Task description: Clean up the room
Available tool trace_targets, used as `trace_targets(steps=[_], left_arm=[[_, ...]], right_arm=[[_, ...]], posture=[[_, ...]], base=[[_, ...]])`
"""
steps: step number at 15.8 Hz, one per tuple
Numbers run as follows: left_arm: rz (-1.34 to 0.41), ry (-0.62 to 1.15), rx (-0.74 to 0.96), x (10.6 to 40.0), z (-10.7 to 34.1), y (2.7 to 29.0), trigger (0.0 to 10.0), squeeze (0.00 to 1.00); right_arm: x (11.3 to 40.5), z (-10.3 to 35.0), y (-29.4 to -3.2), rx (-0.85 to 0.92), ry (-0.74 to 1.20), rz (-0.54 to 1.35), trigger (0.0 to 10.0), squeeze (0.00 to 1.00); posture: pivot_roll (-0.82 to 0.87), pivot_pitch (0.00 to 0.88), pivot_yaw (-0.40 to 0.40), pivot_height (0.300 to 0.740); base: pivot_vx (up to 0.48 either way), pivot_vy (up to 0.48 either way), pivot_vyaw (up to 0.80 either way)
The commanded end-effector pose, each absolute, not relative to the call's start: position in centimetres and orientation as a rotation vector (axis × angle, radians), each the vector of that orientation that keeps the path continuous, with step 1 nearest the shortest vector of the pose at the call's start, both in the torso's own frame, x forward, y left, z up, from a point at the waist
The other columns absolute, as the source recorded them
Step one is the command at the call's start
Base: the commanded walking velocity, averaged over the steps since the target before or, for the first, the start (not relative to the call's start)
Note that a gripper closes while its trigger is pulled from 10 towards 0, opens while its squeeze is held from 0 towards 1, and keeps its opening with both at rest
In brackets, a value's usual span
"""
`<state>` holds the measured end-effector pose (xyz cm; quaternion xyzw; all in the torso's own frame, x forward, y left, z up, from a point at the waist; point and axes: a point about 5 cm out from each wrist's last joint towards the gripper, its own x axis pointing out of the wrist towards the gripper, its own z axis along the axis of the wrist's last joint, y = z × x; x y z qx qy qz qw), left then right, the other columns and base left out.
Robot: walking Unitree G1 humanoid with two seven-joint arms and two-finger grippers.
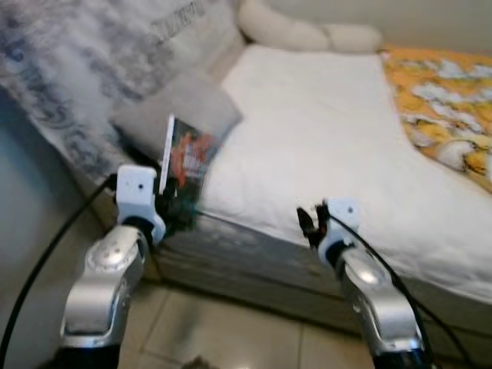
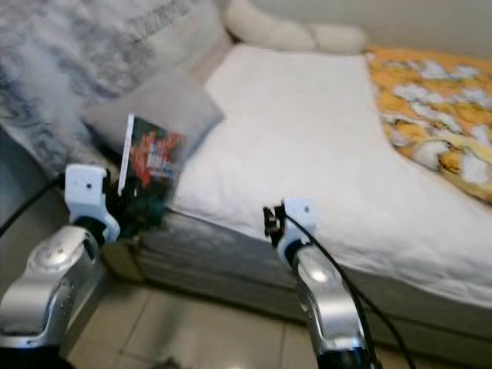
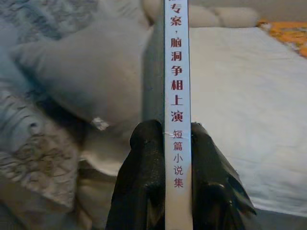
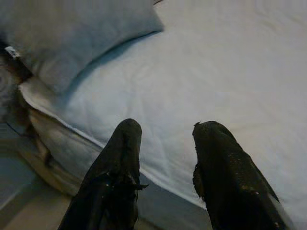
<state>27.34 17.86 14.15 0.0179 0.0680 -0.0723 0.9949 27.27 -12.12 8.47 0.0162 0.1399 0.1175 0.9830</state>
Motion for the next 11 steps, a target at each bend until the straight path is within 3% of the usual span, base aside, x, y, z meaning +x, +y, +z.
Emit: trace_targets(steps=[1,9,11], left_arm=[[-0.146,0.088,0.038,27.45,15.06,17.85,10.0,0.00],[-0.163,0.084,0.044,27.72,14.85,17.40,10.0,0.00],[-0.167,0.084,0.046,27.76,14.86,17.52,10.0,0.00]], right_arm=[[27.54,8.77,-12.22,0.030,0.272,0.227,10.0,0.00],[27.80,8.90,-12.40,0.020,0.267,0.237,10.0,0.00],[27.83,8.82,-12.32,0.044,0.282,0.238,10.0,0.00]], posture=[[0.05,0.000,0.002,0.740],[0.03,0.000,-0.006,0.740],[0.03,0.000,-0.004,0.740]], base=[[0.439,0.000,0.00],[0.440,0.000,0.00],[0.442,0.000,-0.80]])
